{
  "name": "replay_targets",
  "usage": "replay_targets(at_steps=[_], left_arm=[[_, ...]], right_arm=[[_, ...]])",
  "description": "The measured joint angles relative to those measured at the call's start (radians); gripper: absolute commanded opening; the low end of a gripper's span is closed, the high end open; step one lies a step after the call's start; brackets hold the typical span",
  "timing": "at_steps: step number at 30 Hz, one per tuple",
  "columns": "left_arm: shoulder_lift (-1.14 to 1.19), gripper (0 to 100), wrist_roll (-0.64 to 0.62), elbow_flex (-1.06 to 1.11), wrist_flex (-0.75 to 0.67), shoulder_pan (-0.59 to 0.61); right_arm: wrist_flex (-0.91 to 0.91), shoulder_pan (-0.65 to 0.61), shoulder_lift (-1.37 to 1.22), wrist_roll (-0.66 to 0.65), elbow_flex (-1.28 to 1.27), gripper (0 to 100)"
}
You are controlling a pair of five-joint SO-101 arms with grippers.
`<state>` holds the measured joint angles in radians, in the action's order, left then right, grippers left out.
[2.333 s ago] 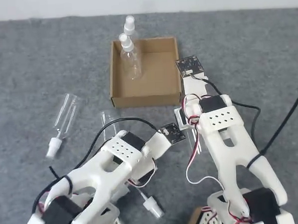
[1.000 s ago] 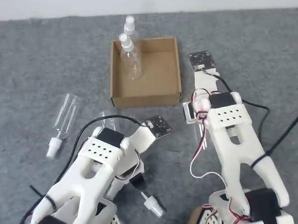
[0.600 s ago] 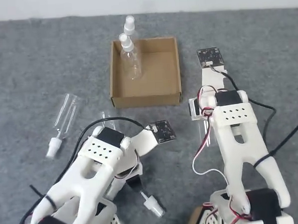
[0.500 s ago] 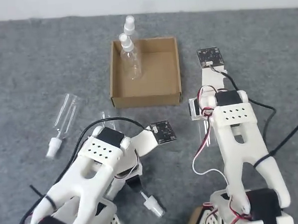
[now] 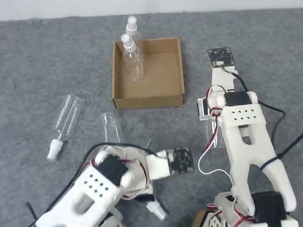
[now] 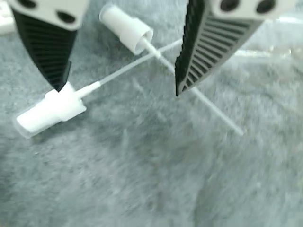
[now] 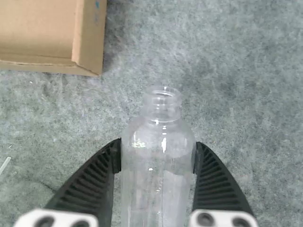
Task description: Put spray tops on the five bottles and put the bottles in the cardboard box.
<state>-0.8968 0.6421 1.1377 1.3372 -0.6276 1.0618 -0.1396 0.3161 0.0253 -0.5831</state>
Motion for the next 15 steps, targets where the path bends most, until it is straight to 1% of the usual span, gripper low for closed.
replay_targets(at_steps=[4,8,12,15], left_arm=[[-0.02,33,0.002,0.069,-0.063,-0.058],[-0.02,33,0.005,0.098,-0.081,-0.12],[0.037,33,0.006,0.098,-0.089,-0.166],[0.103,33,0.003,0.098,-0.135,-0.18]], right_arm=[[0.0,-0.003,0.0,0.0,0.02,9.7],[0.0,-0.003,0.0,0.0,0.023,9.7],[0.0,-0.003,0.0,0.0,0.023,9.7],[0.0,-0.003,0.0,0.0,0.023,9.7]])
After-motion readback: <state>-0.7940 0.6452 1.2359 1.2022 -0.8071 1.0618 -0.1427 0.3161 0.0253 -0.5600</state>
